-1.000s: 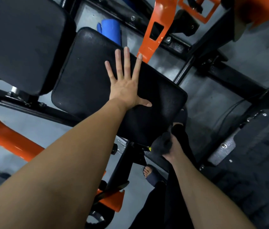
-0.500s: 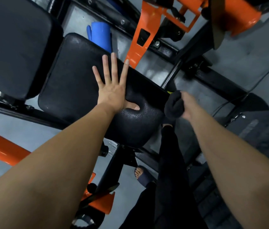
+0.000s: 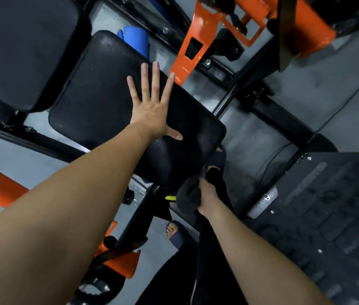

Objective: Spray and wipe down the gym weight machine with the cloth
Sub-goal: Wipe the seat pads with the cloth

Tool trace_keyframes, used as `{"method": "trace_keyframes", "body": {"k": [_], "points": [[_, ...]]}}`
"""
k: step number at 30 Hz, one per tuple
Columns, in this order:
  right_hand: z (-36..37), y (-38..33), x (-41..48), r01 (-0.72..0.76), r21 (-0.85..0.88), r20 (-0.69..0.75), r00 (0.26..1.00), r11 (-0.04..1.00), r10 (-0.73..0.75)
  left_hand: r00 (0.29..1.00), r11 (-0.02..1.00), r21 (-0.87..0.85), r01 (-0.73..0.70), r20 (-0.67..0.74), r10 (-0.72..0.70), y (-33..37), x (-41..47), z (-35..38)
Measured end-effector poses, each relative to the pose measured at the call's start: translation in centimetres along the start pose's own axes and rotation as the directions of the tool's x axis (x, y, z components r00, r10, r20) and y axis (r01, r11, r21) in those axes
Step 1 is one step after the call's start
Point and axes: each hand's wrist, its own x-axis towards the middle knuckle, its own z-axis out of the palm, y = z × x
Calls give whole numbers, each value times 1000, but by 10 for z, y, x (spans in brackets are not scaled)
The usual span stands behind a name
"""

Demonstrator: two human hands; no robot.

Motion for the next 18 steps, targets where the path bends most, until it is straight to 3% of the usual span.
{"method": "trace_keyframes", "body": {"k": [4,7,9,11,16,18], "points": [[-10,-23,-31,246,-223,-97,957,943,-272,996,999,-41,-9,91,13,-4,-9,-20],[2,-36,-62,407,-314,-88,887,857,-453,991,940,-339,-35,109,77,-6,-28,-36],[25,-38,-101,477,-357,-49,849,803,-526,995,763,-646,-22,59,78,-14,-63,-52],[56,-40,-145,551,-372,21,810,747,-587,1000,522,-853,11,3,-16,-25,-106,-70],[120,-7,-258,700,-326,292,714,636,-636,993,-79,-990,114,115,-9,-69,-223,-117],[144,10,-291,744,-294,399,666,600,-630,997,-218,-973,71,72,4,-99,-266,-142]]}}
